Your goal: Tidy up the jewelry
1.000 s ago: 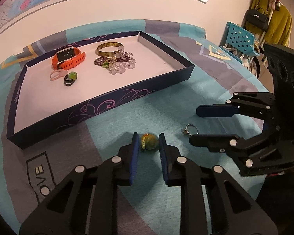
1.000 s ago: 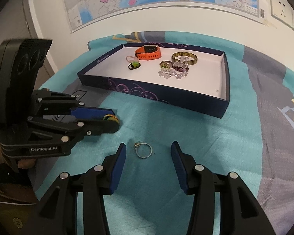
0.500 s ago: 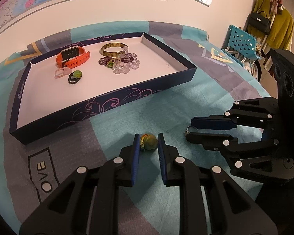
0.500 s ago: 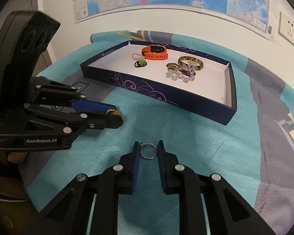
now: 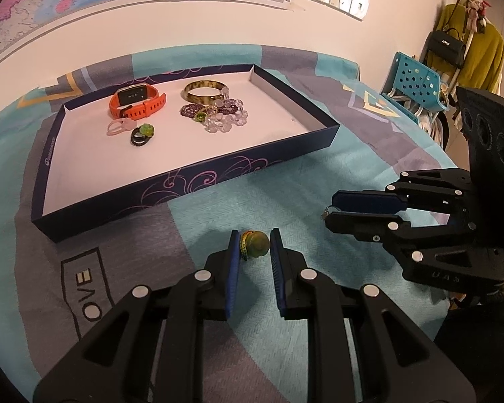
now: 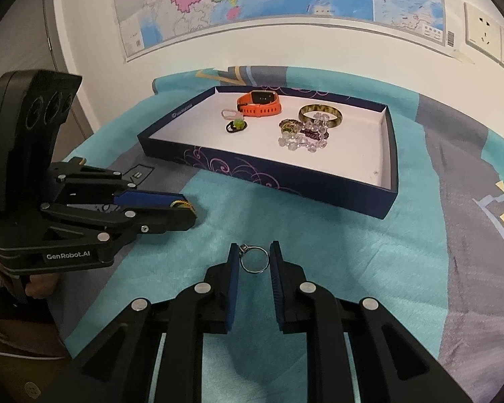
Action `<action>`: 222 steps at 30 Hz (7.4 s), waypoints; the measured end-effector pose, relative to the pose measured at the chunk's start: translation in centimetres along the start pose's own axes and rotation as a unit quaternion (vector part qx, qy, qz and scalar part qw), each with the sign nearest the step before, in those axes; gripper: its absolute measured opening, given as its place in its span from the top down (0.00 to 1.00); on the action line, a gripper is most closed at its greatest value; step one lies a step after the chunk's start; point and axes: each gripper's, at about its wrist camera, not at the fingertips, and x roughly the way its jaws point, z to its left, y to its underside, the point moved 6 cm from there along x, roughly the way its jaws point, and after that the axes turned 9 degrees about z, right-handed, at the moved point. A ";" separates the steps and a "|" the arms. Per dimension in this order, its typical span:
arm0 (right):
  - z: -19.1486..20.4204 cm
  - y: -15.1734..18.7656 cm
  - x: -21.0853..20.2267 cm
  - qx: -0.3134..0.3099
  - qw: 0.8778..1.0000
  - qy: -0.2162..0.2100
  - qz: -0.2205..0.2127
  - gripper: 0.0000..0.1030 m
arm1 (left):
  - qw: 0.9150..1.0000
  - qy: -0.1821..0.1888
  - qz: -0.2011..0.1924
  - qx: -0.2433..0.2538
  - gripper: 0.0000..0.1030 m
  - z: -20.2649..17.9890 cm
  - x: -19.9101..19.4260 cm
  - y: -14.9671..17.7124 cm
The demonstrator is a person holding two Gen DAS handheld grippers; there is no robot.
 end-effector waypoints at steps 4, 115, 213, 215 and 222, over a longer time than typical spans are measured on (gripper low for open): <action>0.0 -0.5 -0.4 0.002 1.000 -0.006 -0.009 0.84 | 1.000 -0.007 -0.009 -0.002 0.82 0.2 -0.7 -0.1; -2.8 -10.5 4.6 -0.005 1.000 -0.012 -0.017 0.84 | 0.993 -0.098 -0.045 -0.049 0.82 7.7 -0.9 -7.6; 0.0 -2.5 -1.5 0.057 0.994 0.054 -0.072 0.07 | 0.964 -0.213 -0.091 -0.131 0.05 6.2 -7.2 0.9; 0.0 -2.5 -1.5 0.057 0.994 0.054 -0.072 0.06 | 0.964 -0.211 -0.093 -0.131 0.05 6.1 -7.3 1.0; 0.0 -2.5 -1.4 0.058 0.994 0.054 -0.071 0.07 | 0.964 -0.211 -0.091 -0.134 0.05 6.1 -7.3 1.0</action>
